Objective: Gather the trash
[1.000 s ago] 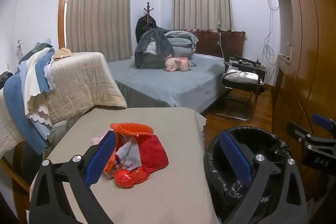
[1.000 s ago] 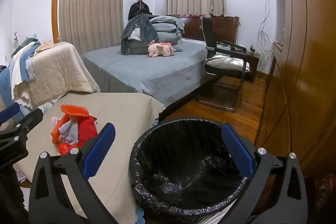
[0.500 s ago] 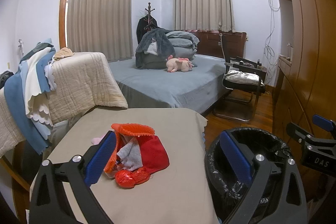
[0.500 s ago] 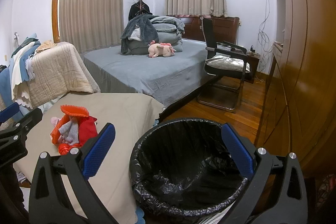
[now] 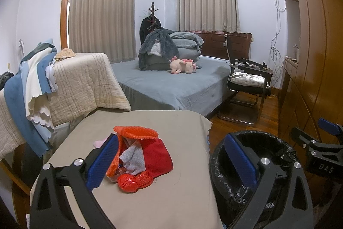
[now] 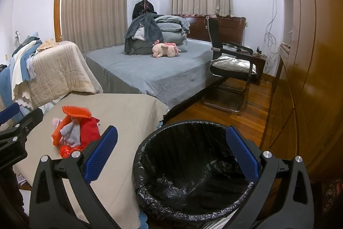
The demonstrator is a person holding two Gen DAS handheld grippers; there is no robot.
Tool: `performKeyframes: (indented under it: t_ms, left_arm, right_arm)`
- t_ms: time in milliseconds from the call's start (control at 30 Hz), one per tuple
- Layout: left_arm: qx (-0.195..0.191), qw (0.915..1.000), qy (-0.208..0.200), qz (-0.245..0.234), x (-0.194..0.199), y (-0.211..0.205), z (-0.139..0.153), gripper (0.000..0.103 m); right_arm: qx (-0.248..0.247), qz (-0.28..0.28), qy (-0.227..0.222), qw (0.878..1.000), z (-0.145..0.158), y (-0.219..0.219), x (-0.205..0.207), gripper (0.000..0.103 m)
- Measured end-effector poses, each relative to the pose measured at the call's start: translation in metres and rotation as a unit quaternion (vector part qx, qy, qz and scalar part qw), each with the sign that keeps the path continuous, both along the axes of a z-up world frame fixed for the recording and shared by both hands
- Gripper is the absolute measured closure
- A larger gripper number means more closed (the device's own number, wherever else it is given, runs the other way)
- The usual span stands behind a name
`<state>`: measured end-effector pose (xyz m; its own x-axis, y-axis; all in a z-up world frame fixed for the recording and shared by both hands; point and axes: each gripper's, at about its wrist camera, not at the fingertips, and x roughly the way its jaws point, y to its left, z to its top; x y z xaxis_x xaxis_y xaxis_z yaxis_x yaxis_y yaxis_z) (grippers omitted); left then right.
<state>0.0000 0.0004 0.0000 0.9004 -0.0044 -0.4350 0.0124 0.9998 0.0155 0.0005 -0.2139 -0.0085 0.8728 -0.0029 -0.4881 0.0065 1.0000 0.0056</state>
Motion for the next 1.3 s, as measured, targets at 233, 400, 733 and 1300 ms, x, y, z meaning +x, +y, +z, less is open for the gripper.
performKeyframes:
  t_ms: [233, 400, 733, 1300]
  left_arm:
    - [-0.001, 1.0000, 0.000, 0.000, -0.0001, 0.0002, 0.0001, 0.006]
    - [-0.001, 1.0000, 0.001, 0.000, 0.0001, 0.0001, 0.0000, 0.006]
    - [-0.001, 1.0000, 0.001, 0.000, 0.0001, 0.0000, -0.0001, 0.006]
    - [-0.003, 1.0000, 0.001, 0.000, 0.0002, 0.0004, 0.0000, 0.006]
  right_arm:
    - [-0.001, -0.001, 0.000, 1.000, -0.0010, 0.0012, 0.0004, 0.005]
    - [-0.001, 0.000, 0.000, 1.000, -0.0012, 0.0014, 0.0003, 0.005]
    - [-0.001, 0.000, 0.002, 1.000, -0.0031, 0.0025, 0.0012, 0.005]
    - [-0.001, 0.000, 0.002, 1.000, -0.0025, 0.0056, 0.0023, 0.005]
